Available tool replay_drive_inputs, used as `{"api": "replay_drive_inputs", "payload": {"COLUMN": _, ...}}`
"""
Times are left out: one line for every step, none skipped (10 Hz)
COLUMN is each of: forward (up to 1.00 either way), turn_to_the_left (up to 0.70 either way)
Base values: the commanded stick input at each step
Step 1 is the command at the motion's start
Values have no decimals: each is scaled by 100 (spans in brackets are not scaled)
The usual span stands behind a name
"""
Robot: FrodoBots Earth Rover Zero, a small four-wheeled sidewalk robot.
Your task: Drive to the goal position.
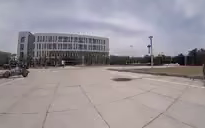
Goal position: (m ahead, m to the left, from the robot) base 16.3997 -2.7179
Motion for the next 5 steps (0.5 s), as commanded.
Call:
{"api": "replay_drive_inputs", "payload": {"forward": 100, "turn_to_the_left": 0}}
{"api": "replay_drive_inputs", "payload": {"forward": 100, "turn_to_the_left": 0}}
{"api": "replay_drive_inputs", "payload": {"forward": 100, "turn_to_the_left": 0}}
{"api": "replay_drive_inputs", "payload": {"forward": 100, "turn_to_the_left": 0}}
{"api": "replay_drive_inputs", "payload": {"forward": 100, "turn_to_the_left": 0}}
